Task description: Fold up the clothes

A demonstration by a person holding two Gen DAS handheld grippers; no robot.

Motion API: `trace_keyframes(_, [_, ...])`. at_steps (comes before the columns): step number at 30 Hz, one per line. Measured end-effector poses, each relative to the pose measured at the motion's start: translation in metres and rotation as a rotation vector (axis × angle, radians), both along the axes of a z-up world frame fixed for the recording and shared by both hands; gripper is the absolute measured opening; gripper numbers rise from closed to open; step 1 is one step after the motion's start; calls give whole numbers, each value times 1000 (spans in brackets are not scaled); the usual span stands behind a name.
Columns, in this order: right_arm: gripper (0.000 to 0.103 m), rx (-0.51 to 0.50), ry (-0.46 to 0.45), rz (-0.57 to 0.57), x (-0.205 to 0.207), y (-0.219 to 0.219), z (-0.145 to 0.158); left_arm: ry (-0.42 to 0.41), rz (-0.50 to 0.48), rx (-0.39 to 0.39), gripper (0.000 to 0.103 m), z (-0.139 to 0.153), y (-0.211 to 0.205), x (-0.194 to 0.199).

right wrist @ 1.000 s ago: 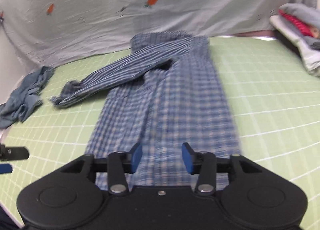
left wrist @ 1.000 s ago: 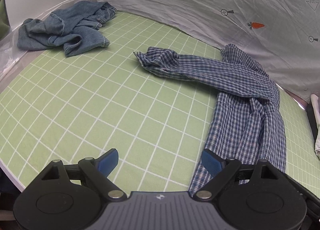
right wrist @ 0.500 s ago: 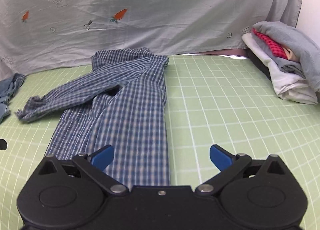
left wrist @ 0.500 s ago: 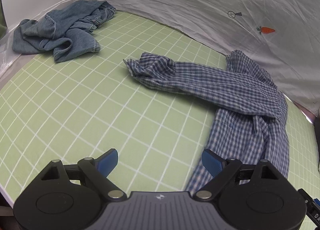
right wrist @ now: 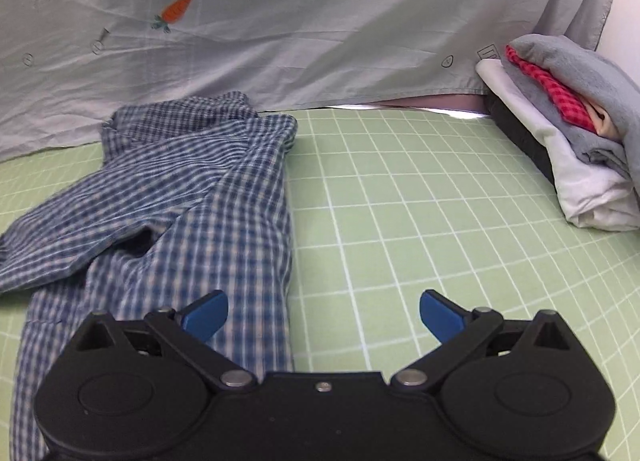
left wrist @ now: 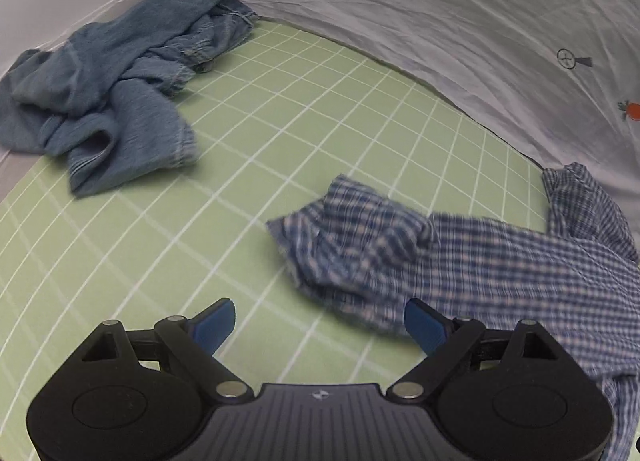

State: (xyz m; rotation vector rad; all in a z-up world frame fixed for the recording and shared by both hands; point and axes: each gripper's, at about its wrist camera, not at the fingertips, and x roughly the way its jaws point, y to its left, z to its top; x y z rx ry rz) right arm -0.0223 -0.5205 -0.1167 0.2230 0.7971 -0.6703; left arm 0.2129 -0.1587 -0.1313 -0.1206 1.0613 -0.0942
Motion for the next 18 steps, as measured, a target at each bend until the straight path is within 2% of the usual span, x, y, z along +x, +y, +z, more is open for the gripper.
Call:
trace_keyframes(5, [103,5,3,-13,5,-5,-3,25,23,-11,92,-15,-12,21])
trace_keyframes(8, [103,17,-2,-15,1,-6,-3,-2,26,-21,86,-14,-17,22])
trace_keyframes(11, [103,28,-8,-17,-3,-7,-3,-34,13,-55,51,-6,-23,19])
trace_keyframes(12, [103,31,-10,-18,-4,-7,-4,-38,-11,-84,28,-1,-26,17])
trace_keyframes(13, [103,35,-12,-18,-6,-7,-4,-42,-37,-114,17,4,-29,15])
trace_keyframes(18, [103,33,-69,-22,-26,-2,10,-150,-209,-185,17,52,-66,-23])
